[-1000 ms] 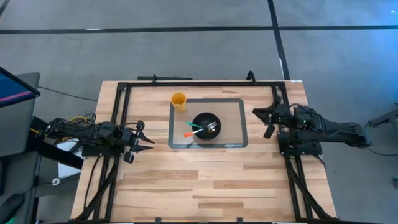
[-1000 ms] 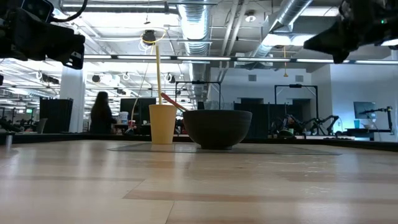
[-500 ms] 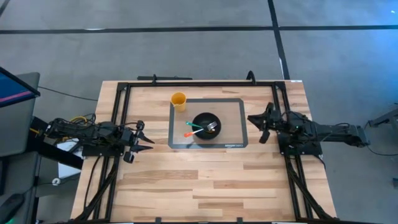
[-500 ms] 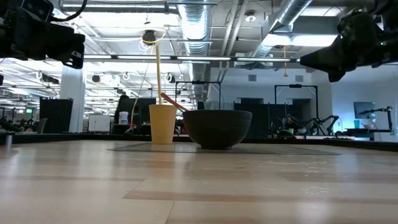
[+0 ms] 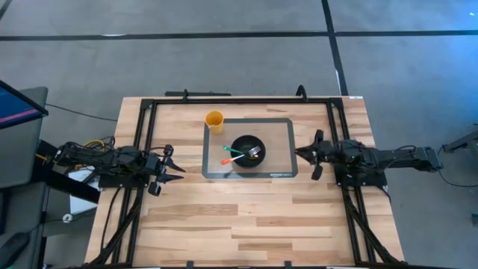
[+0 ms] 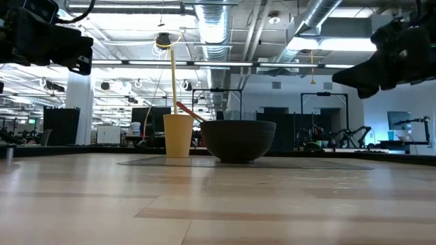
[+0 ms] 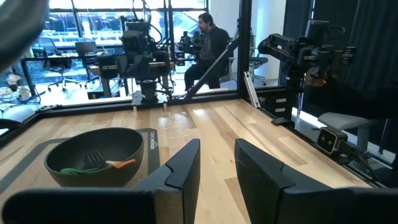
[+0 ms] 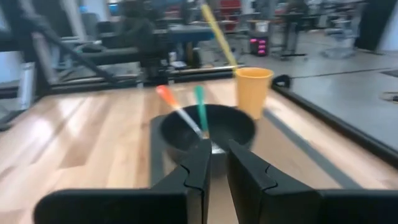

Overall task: Pick & Place Utensil
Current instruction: Return to Home Position

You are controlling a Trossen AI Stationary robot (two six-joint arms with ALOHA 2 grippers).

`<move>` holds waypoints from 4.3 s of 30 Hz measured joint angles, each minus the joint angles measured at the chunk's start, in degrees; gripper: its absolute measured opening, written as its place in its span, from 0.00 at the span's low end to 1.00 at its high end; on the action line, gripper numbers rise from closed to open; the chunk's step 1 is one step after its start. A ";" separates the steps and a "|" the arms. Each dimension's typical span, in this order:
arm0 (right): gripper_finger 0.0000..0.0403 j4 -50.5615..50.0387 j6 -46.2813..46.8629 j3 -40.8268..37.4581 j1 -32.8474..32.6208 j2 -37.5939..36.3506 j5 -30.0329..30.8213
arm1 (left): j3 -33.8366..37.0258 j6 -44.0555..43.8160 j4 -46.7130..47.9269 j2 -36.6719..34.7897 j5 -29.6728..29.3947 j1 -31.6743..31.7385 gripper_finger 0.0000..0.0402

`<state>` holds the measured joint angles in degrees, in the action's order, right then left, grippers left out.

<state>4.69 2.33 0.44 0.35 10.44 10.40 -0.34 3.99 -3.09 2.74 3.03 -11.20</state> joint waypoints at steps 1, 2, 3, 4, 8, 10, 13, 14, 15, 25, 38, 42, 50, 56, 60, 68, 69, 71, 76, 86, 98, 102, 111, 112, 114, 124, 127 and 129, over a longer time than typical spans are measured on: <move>0.10 -0.12 -0.25 -0.02 -0.25 0.00 -1.12 | 0.00 0.00 0.00 0.00 0.00 0.00 0.25; 0.10 -0.24 -0.62 -0.02 -0.55 -0.02 -1.47 | 0.00 0.00 0.00 0.00 0.00 -0.01 0.25; 0.10 -0.83 -0.81 -0.02 -0.84 -0.02 -1.39 | 0.00 0.00 0.00 0.00 0.00 0.02 0.25; 0.10 -1.66 -0.81 -0.02 -1.12 0.00 -1.31 | 0.00 0.00 0.00 0.00 0.00 0.02 0.25; 0.10 -2.39 -0.84 -0.04 -1.30 0.42 -1.52 | 0.00 0.01 0.00 0.00 0.00 0.01 0.25; 0.10 -2.52 -0.83 -0.04 -1.32 0.48 -1.52 | 0.00 0.00 0.00 0.00 0.00 0.02 0.25; 0.10 -2.47 -0.83 -0.06 -1.31 0.48 -1.52 | 0.00 0.00 0.00 0.00 0.00 -0.01 0.25; 0.10 -2.50 -0.83 -0.06 -1.30 0.48 -1.52 | 0.00 0.00 0.00 0.00 0.00 0.00 0.25; 0.10 -2.50 -0.80 -0.06 -1.32 0.42 -1.52 | 0.00 0.01 0.00 0.00 0.00 -0.01 0.25; 0.10 -2.48 42.73 -0.08 -1.41 0.42 -1.54 | 0.00 0.02 0.00 0.00 0.00 -0.01 0.25; 0.10 -2.41 8.73 -0.13 -1.19 0.44 -1.41 | 0.00 0.01 0.00 0.00 0.00 -0.01 0.25; 0.10 -2.43 3.07 -0.13 -1.19 0.44 -1.50 | 0.00 0.01 0.00 0.00 0.00 -0.01 0.25; 0.10 -2.45 -3.11 -0.15 -0.99 0.92 -1.43 | 0.00 0.00 0.00 0.00 0.01 0.01 0.25; 0.10 -2.43 -1.95 -0.15 -1.00 0.92 -1.43 | 0.00 0.00 0.00 0.00 0.01 -0.01 0.25; 0.10 -2.43 -1.88 -0.15 -1.00 0.92 -1.43 | 0.00 0.00 0.00 0.00 0.01 -0.01 0.25; 0.10 -2.43 -1.86 -0.15 -1.00 0.92 -1.41 | 0.00 0.01 0.00 0.00 0.01 0.01 0.25; 0.10 -2.43 -1.86 -0.15 -1.00 0.92 -1.41 | 0.00 0.00 -0.01 0.00 0.02 0.01 0.25; 0.10 -2.43 -1.86 -0.15 -1.00 0.92 -1.40 | 0.00 0.02 -0.01 0.00 0.01 0.00 0.25; 0.10 -2.43 -1.86 -0.17 -1.00 0.92 -1.41 | 0.00 0.00 0.00 0.00 0.00 0.02 0.25; 0.10 -2.43 -1.86 -0.17 -0.99 0.92 -1.40 | 0.00 0.00 0.00 -0.02 0.00 -0.01 0.25; 0.10 -2.43 -1.86 -0.17 -0.98 0.92 -1.41 | 0.00 0.00 0.00 0.00 0.00 -0.01 0.25; 0.10 -2.43 -1.85 -0.17 -1.00 0.92 -1.40 | 0.00 0.01 0.00 0.00 0.01 -0.01 0.25; 0.10 -2.43 -1.86 -0.17 -1.00 0.92 -1.41 | 0.00 0.00 0.00 0.00 0.01 0.01 0.25; 0.10 -2.43 -1.86 -0.17 -1.00 0.92 -1.41 | 0.00 0.01 -0.01 -0.01 0.00 0.01 0.25; 0.10 -2.43 -1.86 -0.17 -1.00 0.92 -1.41 | 0.00 0.02 0.00 -0.01 0.00 -0.01 0.25; 0.10 -2.41 -1.86 -0.17 -1.00 0.90 -1.41 | -0.02 0.02 -0.02 0.00 0.02 -0.01 0.25; 0.10 -2.43 -1.86 -0.17 -1.00 0.90 -1.41 | -0.01 0.00 -0.02 0.00 0.00 0.00 0.25; 0.10 -2.43 -1.85 -0.17 -1.00 0.92 -1.41 | -0.01 0.02 -0.02 0.00 0.02 -0.01 0.25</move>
<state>2.26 0.48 0.27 -0.64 11.35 8.99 -0.34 4.01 -3.11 2.74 3.04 -11.20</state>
